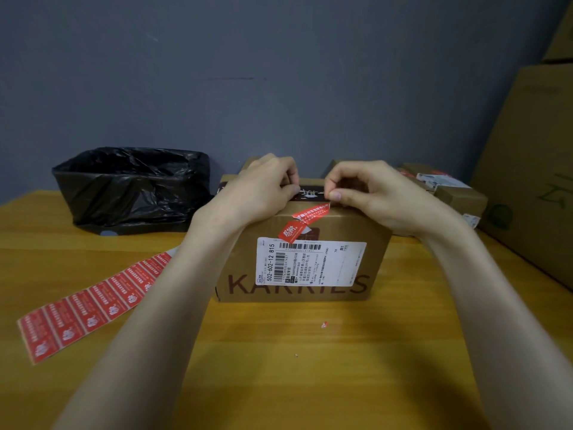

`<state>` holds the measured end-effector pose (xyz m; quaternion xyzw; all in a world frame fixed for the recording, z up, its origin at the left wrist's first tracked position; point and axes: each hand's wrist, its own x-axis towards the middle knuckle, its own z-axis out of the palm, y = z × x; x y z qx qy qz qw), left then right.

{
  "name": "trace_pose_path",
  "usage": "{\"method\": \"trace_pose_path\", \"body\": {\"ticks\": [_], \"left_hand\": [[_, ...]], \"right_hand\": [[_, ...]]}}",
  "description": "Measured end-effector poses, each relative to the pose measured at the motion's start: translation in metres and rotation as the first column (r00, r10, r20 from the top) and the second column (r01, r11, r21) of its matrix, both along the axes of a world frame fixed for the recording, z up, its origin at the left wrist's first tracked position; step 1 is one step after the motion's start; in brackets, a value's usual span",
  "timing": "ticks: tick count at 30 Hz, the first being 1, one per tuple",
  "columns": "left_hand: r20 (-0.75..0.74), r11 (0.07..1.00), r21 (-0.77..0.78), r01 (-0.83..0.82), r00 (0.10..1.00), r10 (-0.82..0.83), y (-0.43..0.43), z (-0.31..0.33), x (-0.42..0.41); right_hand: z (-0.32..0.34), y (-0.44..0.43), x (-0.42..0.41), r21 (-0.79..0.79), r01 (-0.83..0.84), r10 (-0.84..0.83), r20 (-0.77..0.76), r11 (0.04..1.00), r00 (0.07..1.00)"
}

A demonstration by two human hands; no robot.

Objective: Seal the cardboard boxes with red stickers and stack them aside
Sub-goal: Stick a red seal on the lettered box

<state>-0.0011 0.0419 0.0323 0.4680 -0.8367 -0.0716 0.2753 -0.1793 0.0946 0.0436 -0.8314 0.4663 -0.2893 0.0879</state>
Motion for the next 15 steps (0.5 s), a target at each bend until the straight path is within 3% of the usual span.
{"method": "trace_pose_path", "body": {"ticks": [2, 7, 11, 15], "left_hand": [[0.001, 1.000, 0.001, 0.005, 1.000, -0.005, 0.000, 0.000, 0.000], [-0.001, 1.000, 0.006, 0.006, 1.000, -0.006, 0.000, 0.000, 0.000], [-0.005, 1.000, 0.000, 0.007, 1.000, -0.007, 0.000, -0.001, 0.001], [-0.002, 1.000, 0.001, 0.007, 1.000, -0.007, 0.000, -0.001, 0.000]], "right_hand": [[0.003, 0.002, -0.001, 0.024, 0.052, -0.054, 0.080, 0.998, 0.995], [0.005, 0.004, 0.009, 0.026, 0.348, -0.343, -0.118, 0.937, 0.932], [0.003, 0.004, 0.021, 0.021, 0.407, -0.397, -0.186, 0.913, 0.899], [0.003, 0.006, 0.024, 0.044, 0.366, -0.356, -0.147, 0.929, 0.923]]}}
